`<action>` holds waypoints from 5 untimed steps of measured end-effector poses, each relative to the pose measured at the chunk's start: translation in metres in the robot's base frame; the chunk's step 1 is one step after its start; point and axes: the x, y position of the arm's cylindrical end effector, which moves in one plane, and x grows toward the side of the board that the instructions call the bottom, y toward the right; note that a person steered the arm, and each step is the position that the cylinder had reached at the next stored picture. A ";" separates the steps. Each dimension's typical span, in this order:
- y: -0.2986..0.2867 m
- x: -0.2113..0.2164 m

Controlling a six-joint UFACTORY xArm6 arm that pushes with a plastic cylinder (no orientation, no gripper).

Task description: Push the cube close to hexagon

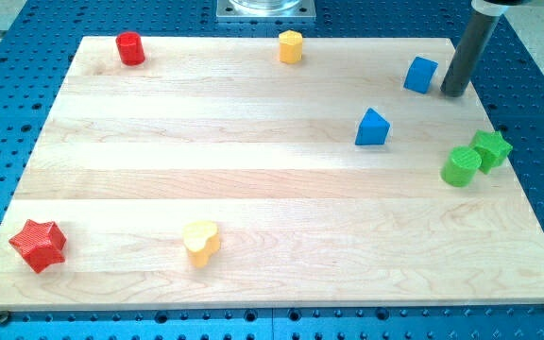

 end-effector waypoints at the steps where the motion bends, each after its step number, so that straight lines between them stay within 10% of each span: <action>1: -0.061 0.000; 3: -0.007 -0.016; 5: -0.119 -0.024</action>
